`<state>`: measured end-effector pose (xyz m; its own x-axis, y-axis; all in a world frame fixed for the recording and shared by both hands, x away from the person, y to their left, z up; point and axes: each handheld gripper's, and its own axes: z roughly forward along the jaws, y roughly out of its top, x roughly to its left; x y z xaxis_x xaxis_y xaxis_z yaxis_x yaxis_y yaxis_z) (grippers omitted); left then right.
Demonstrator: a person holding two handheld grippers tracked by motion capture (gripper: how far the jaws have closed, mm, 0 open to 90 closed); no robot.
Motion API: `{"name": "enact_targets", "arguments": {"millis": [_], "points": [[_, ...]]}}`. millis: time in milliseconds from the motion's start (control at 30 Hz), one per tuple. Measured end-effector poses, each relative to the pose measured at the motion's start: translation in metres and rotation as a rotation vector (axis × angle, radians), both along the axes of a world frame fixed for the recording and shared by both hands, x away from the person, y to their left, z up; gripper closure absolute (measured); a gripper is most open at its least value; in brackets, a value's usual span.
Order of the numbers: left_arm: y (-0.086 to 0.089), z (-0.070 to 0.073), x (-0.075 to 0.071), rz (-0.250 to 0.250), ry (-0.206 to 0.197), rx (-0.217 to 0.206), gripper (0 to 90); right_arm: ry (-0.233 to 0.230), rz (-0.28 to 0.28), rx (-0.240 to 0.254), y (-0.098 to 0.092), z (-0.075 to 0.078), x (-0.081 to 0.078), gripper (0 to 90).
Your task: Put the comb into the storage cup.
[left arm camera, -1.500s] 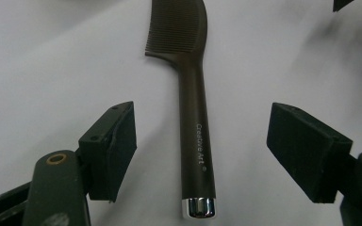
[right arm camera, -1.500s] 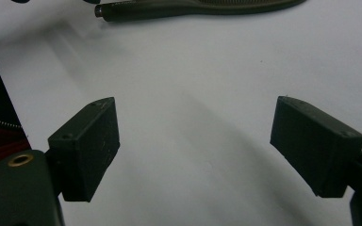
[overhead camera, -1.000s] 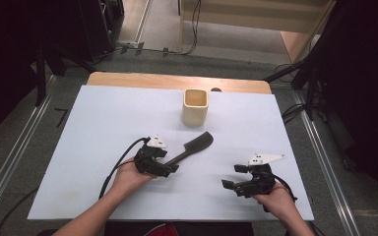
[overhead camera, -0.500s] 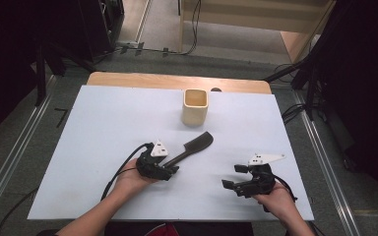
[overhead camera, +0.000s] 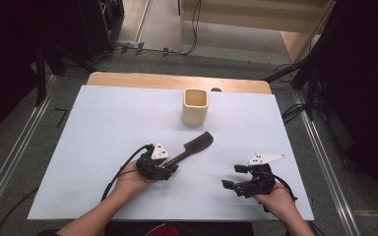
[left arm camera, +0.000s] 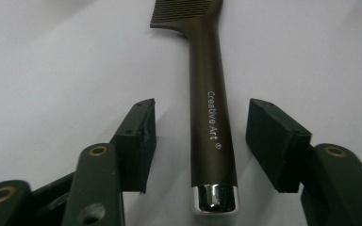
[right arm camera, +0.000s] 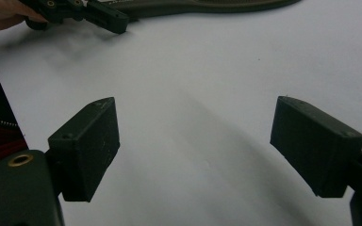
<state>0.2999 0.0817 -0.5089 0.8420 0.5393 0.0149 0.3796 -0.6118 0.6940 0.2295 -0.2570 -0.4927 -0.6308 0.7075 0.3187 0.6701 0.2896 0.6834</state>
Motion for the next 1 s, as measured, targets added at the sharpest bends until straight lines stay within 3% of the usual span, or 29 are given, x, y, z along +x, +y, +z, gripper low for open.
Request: {"name": "enact_targets", "arguments": {"millis": [600,1000], "points": [[0.0002,0.0017,0.0004,0.007,0.019,-0.004,71.7,-0.001,0.003,0.001,0.0005,-0.0002,0.0001,14.6],[-0.0003,0.0025,0.0005,0.013,0.027,-0.004,73.3,-0.002,0.005,-0.003,0.0004,-0.0003,0.0001,14.6]]}}
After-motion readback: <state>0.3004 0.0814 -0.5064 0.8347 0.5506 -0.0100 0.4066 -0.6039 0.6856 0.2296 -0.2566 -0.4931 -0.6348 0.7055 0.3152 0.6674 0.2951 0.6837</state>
